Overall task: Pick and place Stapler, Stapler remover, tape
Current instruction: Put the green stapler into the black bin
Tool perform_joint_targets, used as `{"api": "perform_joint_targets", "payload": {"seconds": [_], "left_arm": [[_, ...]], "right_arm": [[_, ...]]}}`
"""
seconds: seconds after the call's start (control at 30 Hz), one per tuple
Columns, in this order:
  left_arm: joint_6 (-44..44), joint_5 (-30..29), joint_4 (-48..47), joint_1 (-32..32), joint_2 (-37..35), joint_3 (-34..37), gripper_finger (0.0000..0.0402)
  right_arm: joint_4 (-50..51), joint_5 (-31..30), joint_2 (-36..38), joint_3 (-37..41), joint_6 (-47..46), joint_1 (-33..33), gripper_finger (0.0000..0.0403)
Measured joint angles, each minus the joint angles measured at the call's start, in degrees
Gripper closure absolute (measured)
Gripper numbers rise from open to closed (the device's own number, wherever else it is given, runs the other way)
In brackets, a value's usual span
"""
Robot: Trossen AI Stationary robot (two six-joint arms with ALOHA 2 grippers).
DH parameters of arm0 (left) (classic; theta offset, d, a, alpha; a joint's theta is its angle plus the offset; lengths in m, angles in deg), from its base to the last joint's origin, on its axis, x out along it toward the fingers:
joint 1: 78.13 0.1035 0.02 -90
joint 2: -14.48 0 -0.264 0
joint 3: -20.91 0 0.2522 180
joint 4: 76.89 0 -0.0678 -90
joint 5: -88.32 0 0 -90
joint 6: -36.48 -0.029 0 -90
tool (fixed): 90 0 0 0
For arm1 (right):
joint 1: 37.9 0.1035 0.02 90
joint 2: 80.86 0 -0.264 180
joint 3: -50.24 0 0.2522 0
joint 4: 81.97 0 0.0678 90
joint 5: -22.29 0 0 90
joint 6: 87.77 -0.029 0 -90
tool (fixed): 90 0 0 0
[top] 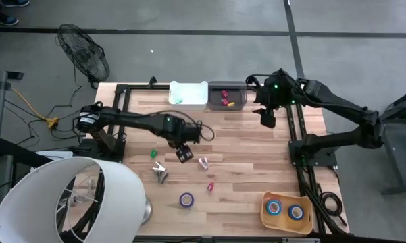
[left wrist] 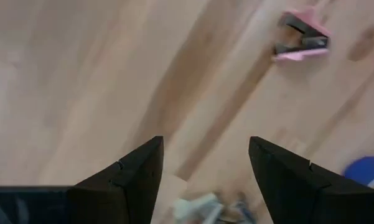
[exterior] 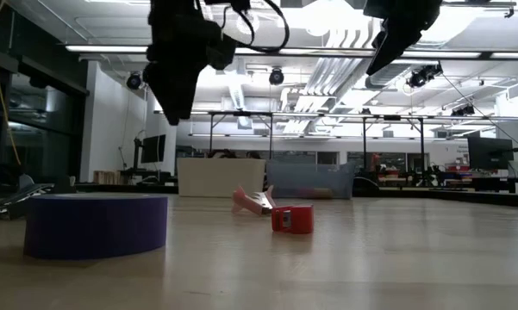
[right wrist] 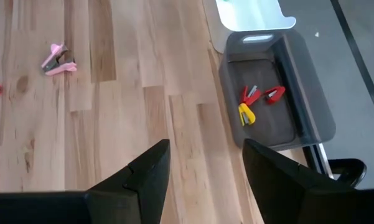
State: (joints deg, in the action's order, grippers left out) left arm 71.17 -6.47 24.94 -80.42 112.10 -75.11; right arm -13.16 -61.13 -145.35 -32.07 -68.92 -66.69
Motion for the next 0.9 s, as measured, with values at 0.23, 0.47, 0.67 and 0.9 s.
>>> {"api": "perform_joint_targets", "payload": {"seconds": [0.23, 0.47, 0.67, 0.9], "left_arm": [[19.14, -0.71, -1.64, -5.1, 0.0, 2.64, 0.0169], [34.79, -0.49, -1.89, -5.99, 0.0, 8.47, 0.0169], [37.44, -2.99, -6.01, -3.92, 0.0, 10.74, 0.0169], [31.29, 1.62, -6.3, -0.5, 0.0, 15.42, 0.0169]], "right_arm": [[-0.23, 4.51, -0.02, 0.0, 2.89, -3.62, 0.021], [-1.51, 6.82, -0.02, 0.0, 1.88, -3.83, 0.021], [-1.47, 7.04, -0.02, 0.0, 1.65, -3.83, 0.021], [-0.99, 7.34, -0.04, 0.0, 1.58, -3.83, 0.021]]}}
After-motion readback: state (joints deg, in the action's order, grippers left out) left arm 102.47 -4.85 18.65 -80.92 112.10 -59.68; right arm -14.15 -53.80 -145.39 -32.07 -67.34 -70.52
